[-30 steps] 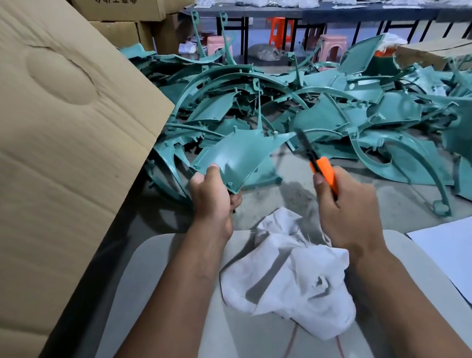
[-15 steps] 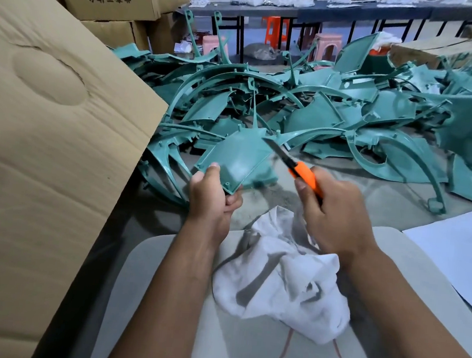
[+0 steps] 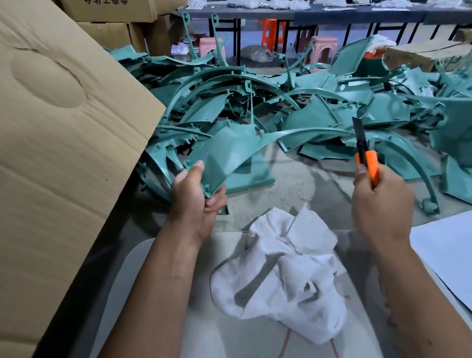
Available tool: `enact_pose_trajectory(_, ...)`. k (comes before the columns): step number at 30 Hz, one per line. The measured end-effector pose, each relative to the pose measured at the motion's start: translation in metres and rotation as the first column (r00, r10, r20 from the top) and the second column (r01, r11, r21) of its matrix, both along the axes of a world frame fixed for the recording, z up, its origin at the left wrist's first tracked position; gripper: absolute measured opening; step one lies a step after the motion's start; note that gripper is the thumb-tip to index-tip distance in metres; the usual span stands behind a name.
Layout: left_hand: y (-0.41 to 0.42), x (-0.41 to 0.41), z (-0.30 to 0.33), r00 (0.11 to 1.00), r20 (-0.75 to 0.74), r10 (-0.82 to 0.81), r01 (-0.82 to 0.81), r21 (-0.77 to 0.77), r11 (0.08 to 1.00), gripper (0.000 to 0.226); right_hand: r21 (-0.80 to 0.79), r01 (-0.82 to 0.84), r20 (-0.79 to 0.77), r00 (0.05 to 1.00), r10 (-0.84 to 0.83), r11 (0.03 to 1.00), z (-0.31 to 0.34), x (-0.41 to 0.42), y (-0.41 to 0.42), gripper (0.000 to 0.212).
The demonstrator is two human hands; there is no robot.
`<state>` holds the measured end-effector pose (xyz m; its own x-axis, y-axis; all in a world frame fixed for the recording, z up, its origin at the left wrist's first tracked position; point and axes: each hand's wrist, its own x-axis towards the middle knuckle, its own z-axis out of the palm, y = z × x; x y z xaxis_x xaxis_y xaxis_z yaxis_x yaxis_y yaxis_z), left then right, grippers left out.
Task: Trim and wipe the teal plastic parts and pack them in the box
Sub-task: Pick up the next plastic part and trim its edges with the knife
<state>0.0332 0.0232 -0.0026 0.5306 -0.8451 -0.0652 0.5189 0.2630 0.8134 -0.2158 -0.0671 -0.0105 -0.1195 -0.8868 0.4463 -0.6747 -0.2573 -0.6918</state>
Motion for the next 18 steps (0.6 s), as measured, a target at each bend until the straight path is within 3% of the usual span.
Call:
enact_pose_trajectory(3,-0.002,0.002,0.000,0.945,0.230,0.234,-0.264,0.109,0.958,0.018,-0.025,-0.014,0.019,1.000,0.014,1.000,0.001,0.003,0.003,0.042)
enact_pose_trajectory(6,-0.006,-0.004,0.000,0.807,0.435,0.400,-0.491,0.116,0.864,0.017,-0.133,-0.285,0.024,0.957,0.290,0.949,0.000,0.018,0.016,0.035)
enact_pose_trajectory(9,-0.008,-0.011,0.000,0.775,0.453,0.441,-0.537,0.102,0.838,0.022,-0.151,-0.575,-0.177,0.816,0.551,0.804,0.000,0.036,0.033,0.025)
enact_pose_trajectory(12,-0.013,-0.019,-0.002,0.783,0.449,0.431,-0.524,0.102,0.845,0.018,-0.091,-0.709,-0.276,0.693,0.667,0.699,-0.002,0.049,0.041,0.029)
enact_pose_trajectory(15,-0.016,-0.029,-0.005,0.836,0.380,0.397,-0.463,0.099,0.881,0.022,-0.061,-0.715,-0.291,0.681,0.673,0.697,-0.004,0.053,0.042,0.034)
enact_pose_trajectory(18,-0.018,-0.032,-0.004,0.879,0.304,0.367,-0.416,0.117,0.902,0.023,-0.094,-0.664,-0.264,0.735,0.625,0.742,-0.003,0.047,0.041,0.034)
